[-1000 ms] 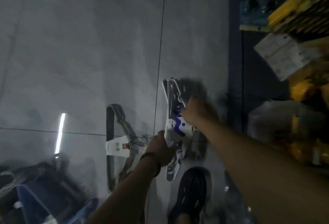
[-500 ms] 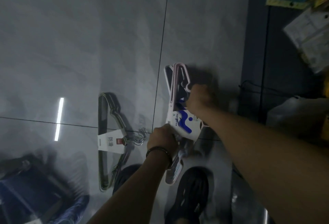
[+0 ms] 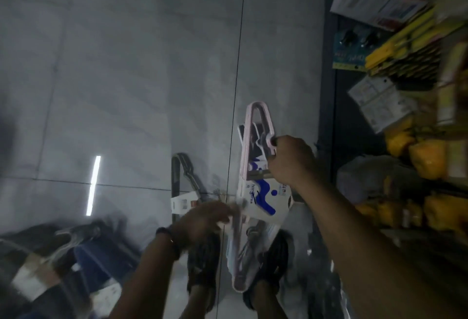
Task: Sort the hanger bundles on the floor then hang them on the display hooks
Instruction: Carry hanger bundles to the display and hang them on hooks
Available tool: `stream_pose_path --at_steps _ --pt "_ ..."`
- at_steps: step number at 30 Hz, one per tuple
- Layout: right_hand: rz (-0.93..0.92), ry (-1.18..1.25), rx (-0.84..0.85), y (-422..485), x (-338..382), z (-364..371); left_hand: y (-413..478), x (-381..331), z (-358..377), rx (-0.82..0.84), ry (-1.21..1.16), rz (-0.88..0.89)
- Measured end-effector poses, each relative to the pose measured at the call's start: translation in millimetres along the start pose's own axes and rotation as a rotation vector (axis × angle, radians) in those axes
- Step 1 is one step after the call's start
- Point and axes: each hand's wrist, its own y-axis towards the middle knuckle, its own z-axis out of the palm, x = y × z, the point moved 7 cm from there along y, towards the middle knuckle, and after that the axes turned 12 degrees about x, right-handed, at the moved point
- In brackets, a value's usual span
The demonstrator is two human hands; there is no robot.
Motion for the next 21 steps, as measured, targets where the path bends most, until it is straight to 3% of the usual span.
stream_pose_path --at_steps 4,8,14,21 --pt "-0.131 0.036 0.048 -118.5 50.2 -51.6 -106.7 -76.9 -11.3 -0.228 -0.171 0.205" --pt "-0.208 0.096 0.073 -248.5 103.4 -109.2 -221.3 -192.6 17.3 -0.277 -0.246 0.490" --pt "-0.218 0.207 0.004 -422.6 143.2 -173.8 -365.9 -276.1 80.1 -0.124 -0.276 0.607" --pt "-0.238 0.324 -0.238 -560.1 144.7 -207.7 -491.0 -306.1 133.9 -0.148 -0.046 0.728"
